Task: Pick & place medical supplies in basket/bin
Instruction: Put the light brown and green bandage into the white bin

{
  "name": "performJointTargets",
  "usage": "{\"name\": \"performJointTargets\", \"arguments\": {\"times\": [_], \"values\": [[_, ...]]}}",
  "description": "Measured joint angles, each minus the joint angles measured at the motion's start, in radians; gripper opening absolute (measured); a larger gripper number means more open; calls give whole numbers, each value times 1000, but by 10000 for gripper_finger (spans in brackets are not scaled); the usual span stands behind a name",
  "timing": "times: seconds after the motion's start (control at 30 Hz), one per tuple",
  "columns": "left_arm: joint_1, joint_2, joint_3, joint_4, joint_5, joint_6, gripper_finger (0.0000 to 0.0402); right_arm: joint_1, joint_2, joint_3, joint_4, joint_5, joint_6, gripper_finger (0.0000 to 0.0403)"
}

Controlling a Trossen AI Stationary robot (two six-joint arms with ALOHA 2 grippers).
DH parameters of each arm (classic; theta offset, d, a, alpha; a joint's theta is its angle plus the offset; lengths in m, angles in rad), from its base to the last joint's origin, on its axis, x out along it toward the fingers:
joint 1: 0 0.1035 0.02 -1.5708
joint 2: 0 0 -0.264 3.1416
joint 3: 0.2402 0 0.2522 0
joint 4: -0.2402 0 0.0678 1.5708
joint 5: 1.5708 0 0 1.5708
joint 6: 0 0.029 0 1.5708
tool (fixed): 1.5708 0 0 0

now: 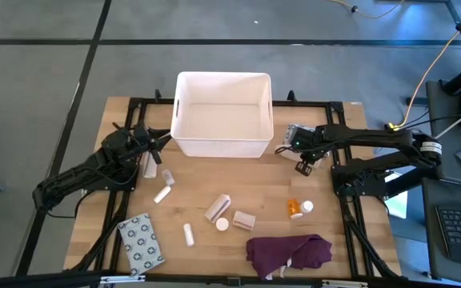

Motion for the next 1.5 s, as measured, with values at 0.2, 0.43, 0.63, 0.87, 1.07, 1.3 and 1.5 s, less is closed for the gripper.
{"name": "performJointTargets", "arguments": {"times": [0.2,0.43,0.63,0.87,1.07,1.3,1.5], "values": [[0,0,0,0,0,0,116,0,0,0,-1,9,2,47],[0,0,0,0,0,0,116,0,0,0,-1,18,4,194],[0,0,0,0,0,0,116,0,18,0,0,18,5,273],[0,0,0,0,0,0,116,0,147,0,0,50,22,284],[0,0,0,0,0,-47,116,0,256,0,-8,73,29,266],[0,0,0,0,0,-51,116,0,330,2,-8,69,26,193],[0,0,0,0,1,-51,116,0,308,10,-26,-19,-17,97]]}}
